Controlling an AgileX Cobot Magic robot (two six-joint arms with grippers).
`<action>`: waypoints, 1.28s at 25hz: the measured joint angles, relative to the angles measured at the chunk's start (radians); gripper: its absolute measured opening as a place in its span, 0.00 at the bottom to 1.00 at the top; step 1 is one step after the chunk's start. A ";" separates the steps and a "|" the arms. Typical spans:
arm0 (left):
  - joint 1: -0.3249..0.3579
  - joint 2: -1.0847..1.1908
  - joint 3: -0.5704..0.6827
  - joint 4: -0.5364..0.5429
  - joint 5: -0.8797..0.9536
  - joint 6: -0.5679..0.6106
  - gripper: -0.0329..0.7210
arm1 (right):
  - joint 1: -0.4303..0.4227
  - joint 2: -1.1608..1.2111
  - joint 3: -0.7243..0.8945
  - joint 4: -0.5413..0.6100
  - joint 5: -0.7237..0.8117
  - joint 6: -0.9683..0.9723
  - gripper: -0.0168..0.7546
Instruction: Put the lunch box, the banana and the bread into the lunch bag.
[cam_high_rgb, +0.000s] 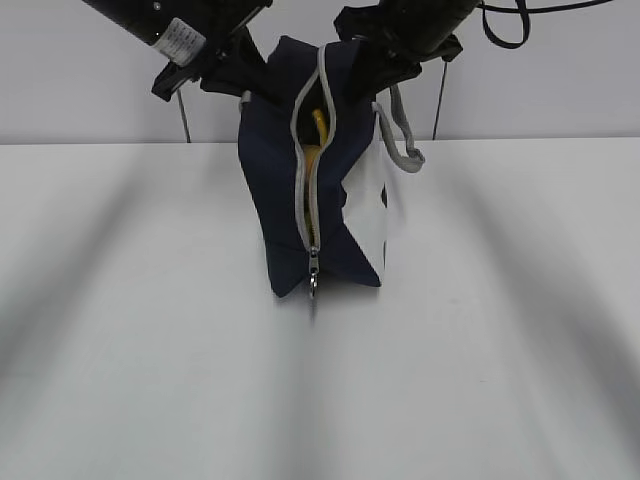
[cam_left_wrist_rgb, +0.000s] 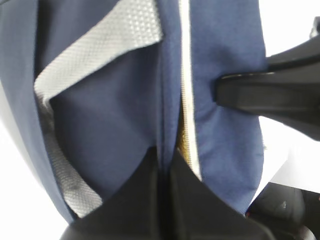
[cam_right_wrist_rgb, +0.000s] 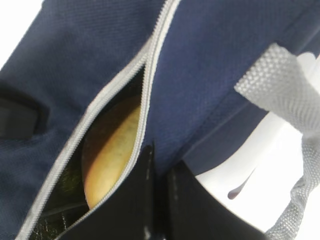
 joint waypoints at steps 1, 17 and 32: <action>-0.001 0.000 0.000 0.011 -0.003 -0.006 0.04 | 0.000 0.002 0.000 0.000 -0.002 0.000 0.01; -0.002 0.000 0.000 0.061 -0.001 -0.026 0.30 | 0.000 0.005 0.000 -0.114 -0.012 0.050 0.68; -0.002 -0.112 -0.001 0.193 0.062 -0.026 0.66 | 0.010 -0.244 0.063 -0.303 -0.014 0.129 0.77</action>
